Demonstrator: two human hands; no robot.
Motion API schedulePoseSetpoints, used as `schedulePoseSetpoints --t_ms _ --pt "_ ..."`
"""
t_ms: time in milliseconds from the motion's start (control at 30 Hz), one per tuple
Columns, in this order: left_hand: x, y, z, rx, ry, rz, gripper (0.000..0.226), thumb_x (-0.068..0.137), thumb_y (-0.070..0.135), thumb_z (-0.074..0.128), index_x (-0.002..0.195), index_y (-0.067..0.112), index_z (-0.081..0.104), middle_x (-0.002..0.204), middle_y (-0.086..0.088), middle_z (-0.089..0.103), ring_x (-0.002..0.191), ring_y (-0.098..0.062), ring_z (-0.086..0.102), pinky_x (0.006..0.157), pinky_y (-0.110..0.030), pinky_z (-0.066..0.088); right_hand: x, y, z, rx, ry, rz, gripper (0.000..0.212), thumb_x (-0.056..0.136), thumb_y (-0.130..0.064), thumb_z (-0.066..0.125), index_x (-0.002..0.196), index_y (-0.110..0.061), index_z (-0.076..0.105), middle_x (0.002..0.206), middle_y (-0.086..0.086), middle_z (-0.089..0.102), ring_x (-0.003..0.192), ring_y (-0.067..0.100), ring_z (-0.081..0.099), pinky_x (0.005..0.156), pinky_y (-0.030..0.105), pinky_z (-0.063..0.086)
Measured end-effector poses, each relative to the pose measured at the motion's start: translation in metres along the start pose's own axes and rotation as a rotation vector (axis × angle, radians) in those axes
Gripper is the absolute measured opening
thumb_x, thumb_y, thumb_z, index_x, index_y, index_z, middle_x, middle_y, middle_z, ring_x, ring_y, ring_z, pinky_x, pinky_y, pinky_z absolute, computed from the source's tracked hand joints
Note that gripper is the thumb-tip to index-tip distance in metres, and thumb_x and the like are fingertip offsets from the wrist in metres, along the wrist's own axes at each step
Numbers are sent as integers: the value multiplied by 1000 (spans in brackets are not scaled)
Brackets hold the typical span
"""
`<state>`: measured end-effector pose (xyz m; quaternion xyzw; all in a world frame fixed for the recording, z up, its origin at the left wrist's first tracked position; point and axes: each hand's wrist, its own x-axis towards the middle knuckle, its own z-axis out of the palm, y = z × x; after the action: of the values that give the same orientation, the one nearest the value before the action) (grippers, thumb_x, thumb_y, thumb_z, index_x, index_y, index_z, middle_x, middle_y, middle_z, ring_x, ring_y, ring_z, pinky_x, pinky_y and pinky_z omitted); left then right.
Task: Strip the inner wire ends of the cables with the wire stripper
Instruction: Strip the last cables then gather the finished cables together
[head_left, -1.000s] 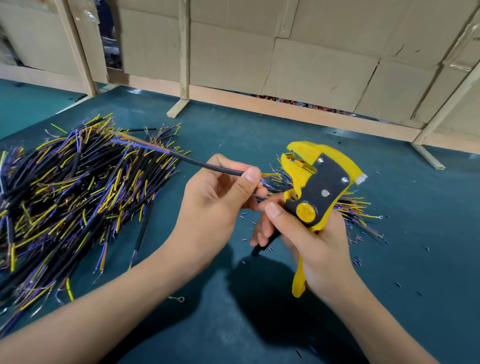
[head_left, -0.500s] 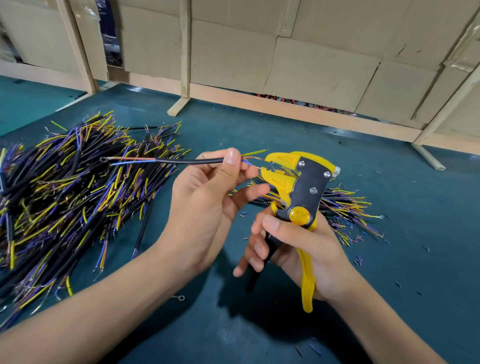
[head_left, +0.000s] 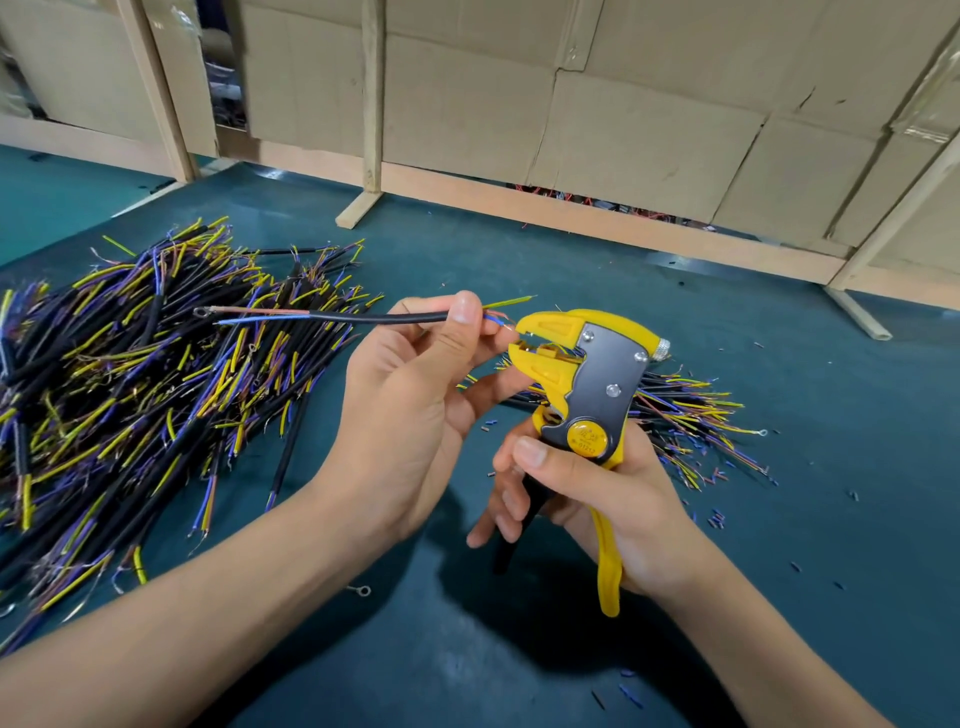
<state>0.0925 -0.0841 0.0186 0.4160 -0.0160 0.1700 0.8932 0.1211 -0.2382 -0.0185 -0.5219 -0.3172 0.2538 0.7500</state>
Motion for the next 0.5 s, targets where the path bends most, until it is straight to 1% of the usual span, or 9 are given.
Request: schedulePoseSetpoints --t_ms 67,167,300,400,433,500 --pt "0 0 1 10 1 11 14 97 14 54 100 1 56 88 -14 63 90 -29 63 70 -36 58 0 1 1 -3 7 -5 21 94 -17 68 91 3 66 68 15 57 60 31 57 69 57 56" --pt "-1 0 2 -17 21 4 9 98 13 54 96 4 56 82 -9 64 83 -25 65 68 -35 58 0 1 1 -45 25 -27 19 94 -16 65 89 2 65 68 13 59 60 32 58 69 56 56" --pt "0 1 1 -40 44 -30 11 101 12 52 93 6 56 79 -6 63 80 -21 64 67 -35 58 0 1 2 -113 13 -63 27 96 -17 64 88 9 60 68 12 61 60 31 59 68 53 57" --pt "-1 3 1 27 40 -11 11 99 12 53 101 2 55 86 -15 63 83 -27 63 63 -34 57 -1 1 2 -118 15 -64 27 96 -14 62 88 11 59 68 12 61 60 32 59 68 51 57" --pt "-2 3 2 50 28 2 14 98 13 55 103 0 55 90 -20 61 84 -29 62 63 -35 56 -1 1 2 -111 17 -59 25 95 -14 62 88 10 61 67 13 61 59 32 59 68 51 57" --pt "-3 3 3 73 1 20 19 93 15 58 101 -1 55 93 -22 58 83 -29 62 64 -36 56 -1 0 3 -98 18 -48 21 95 -13 61 88 7 63 67 14 60 59 33 59 68 53 57"
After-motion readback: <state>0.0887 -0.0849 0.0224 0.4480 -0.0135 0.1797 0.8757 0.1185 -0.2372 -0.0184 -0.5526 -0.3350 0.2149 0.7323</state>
